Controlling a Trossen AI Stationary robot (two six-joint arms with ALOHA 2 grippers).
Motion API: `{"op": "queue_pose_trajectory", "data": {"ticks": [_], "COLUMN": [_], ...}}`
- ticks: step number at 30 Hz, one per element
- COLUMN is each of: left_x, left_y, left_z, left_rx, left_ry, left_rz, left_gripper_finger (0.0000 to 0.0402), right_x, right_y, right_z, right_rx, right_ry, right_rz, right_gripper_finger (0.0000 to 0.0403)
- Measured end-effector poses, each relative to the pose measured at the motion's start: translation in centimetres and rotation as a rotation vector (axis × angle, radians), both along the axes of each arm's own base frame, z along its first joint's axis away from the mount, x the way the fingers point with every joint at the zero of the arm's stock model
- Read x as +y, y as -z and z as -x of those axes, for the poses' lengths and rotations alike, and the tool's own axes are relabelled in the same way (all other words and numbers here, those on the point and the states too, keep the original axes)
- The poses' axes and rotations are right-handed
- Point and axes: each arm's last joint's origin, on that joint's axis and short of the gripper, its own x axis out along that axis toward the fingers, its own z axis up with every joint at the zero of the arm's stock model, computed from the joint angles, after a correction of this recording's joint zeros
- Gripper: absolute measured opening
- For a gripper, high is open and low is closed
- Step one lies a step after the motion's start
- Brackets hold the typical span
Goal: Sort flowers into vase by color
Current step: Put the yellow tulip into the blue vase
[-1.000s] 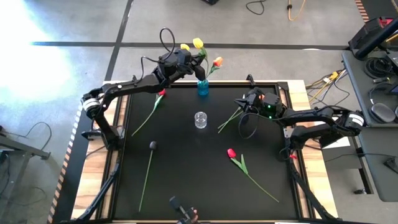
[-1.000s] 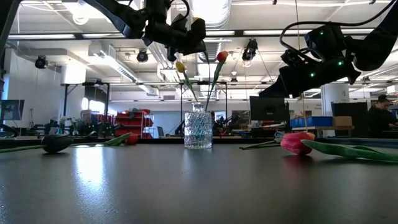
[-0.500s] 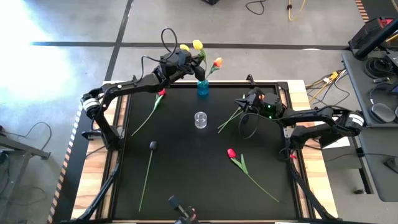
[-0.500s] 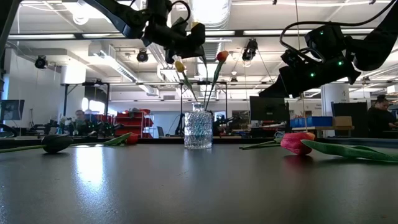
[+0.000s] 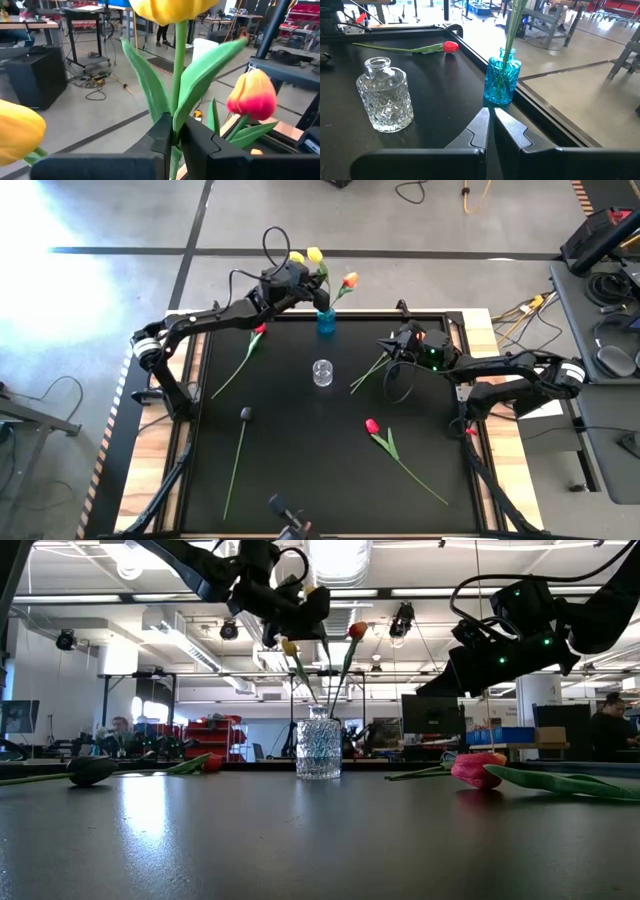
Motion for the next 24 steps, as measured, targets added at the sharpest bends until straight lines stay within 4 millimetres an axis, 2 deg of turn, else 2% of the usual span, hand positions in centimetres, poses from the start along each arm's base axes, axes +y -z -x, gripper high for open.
{"op": "queue_pose_trajectory", "data": {"ticks": [15, 24], "left_x": [0.7, 0.5], "left_y": [2.9, 3.6], "left_z": [-1.1, -0.9], "left_rx": [0.127, 0.198], "left_ry": [0.008, 0.012], "left_rz": [0.006, 0.042], "left_gripper_finger": [0.0046, 0.0103], "right_x": [0.0, 0.0], "right_y": [0.0, 0.0], "right_z": [0.0, 0.0], "right_rx": [0.0, 0.0], "right_ry": [0.0, 0.0], "right_rz": [0.0, 0.0], "right_gripper_finger": [0.0018, 0.0018]}}
